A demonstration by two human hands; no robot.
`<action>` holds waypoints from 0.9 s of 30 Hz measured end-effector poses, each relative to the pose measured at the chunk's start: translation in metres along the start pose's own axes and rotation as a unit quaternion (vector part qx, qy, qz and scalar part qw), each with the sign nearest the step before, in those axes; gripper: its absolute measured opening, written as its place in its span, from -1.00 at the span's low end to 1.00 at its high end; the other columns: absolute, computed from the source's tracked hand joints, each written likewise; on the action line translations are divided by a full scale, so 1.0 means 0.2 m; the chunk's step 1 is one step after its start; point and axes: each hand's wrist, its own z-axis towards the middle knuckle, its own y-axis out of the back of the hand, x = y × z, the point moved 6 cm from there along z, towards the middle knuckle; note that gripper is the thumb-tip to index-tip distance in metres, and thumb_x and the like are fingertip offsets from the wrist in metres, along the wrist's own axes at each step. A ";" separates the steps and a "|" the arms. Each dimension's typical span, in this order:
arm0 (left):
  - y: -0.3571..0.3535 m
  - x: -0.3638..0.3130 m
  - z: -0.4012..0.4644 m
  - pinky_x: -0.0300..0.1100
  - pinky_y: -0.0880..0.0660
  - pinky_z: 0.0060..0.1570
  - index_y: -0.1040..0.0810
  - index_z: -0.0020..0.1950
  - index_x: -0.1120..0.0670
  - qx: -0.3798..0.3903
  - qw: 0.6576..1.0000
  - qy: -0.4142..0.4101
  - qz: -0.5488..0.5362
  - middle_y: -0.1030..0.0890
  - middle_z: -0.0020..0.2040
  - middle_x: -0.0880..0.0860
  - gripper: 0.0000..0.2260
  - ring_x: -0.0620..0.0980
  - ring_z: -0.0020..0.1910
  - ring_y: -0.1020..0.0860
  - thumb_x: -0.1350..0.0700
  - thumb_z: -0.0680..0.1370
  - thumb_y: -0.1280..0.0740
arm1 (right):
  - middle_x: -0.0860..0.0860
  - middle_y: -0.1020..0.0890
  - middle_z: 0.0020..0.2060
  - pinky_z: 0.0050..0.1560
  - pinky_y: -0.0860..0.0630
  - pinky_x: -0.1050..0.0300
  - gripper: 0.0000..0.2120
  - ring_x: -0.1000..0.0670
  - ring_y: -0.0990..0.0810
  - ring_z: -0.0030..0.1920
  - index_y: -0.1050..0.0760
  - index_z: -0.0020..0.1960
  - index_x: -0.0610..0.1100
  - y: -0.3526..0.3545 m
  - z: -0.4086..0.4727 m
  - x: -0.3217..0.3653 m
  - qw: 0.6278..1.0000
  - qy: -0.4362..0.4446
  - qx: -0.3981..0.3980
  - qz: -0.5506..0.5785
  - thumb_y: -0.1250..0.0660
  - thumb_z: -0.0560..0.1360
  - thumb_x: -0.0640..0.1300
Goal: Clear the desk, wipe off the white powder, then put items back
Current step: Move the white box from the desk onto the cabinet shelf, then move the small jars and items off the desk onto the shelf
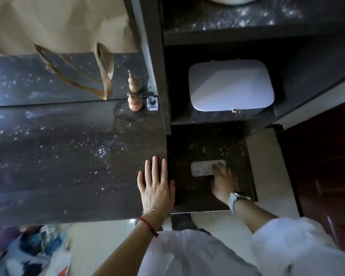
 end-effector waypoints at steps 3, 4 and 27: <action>-0.02 0.01 -0.01 0.19 -0.15 0.31 -0.21 0.42 0.09 -0.012 1.000 0.007 0.001 -0.31 0.42 0.18 -0.50 0.18 0.40 -0.20 -0.06 0.51 -0.03 | -0.12 0.06 0.49 0.36 -0.15 -0.14 -0.27 -0.17 0.01 0.45 0.10 0.48 -0.08 -0.02 0.12 0.00 0.996 0.012 0.009 -0.083 -0.27 0.46 -0.17; -0.02 0.02 -0.01 0.19 -0.12 0.31 -0.21 0.43 0.09 -0.017 1.000 0.007 0.002 -0.31 0.42 0.18 -0.51 0.19 0.41 -0.19 -0.05 0.52 -0.03 | -0.11 0.05 0.49 0.37 -0.13 -0.16 -0.23 -0.16 0.01 0.46 0.12 0.48 -0.08 -0.04 0.14 -0.01 0.994 0.020 0.018 -0.105 -0.29 0.45 -0.16; 0.06 0.05 0.00 0.10 -0.25 0.22 -0.36 0.36 0.03 0.029 1.000 -0.001 -0.010 -0.42 0.35 0.13 -0.50 0.09 0.36 -0.22 -0.11 0.46 -0.08 | -0.16 -0.49 0.02 -0.07 -0.45 0.40 -0.60 0.03 -0.49 -0.01 -0.41 0.13 -0.27 0.72 -0.27 0.40 0.871 0.175 -0.365 0.277 -0.25 0.41 -0.03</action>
